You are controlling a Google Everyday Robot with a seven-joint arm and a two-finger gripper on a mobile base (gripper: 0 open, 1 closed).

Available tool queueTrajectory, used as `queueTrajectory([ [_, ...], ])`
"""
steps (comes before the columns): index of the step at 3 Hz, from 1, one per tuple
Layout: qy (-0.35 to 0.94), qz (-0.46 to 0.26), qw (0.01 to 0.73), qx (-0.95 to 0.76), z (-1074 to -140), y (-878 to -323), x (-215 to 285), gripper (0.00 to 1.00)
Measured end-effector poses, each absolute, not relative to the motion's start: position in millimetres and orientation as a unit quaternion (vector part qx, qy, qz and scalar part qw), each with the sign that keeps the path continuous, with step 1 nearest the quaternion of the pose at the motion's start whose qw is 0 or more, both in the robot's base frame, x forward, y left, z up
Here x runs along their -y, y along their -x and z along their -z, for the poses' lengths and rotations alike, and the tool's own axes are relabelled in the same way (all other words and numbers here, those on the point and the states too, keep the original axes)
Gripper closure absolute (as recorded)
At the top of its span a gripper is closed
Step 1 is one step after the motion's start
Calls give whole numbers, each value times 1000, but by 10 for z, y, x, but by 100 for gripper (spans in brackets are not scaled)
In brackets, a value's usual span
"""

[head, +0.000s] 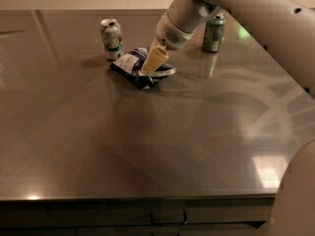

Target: Move blue chip bag near 7up can

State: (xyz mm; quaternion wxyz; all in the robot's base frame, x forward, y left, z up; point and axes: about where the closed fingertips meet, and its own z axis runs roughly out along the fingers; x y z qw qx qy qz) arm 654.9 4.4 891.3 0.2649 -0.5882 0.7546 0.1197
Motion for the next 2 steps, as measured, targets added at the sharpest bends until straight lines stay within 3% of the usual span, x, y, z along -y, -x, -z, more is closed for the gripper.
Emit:
queueTrajectory([
  [1,589,-120,264,-754,-8899,-6547,-57,0],
  [2,589,-120,264,-754,-8899,-6547,-57,0],
])
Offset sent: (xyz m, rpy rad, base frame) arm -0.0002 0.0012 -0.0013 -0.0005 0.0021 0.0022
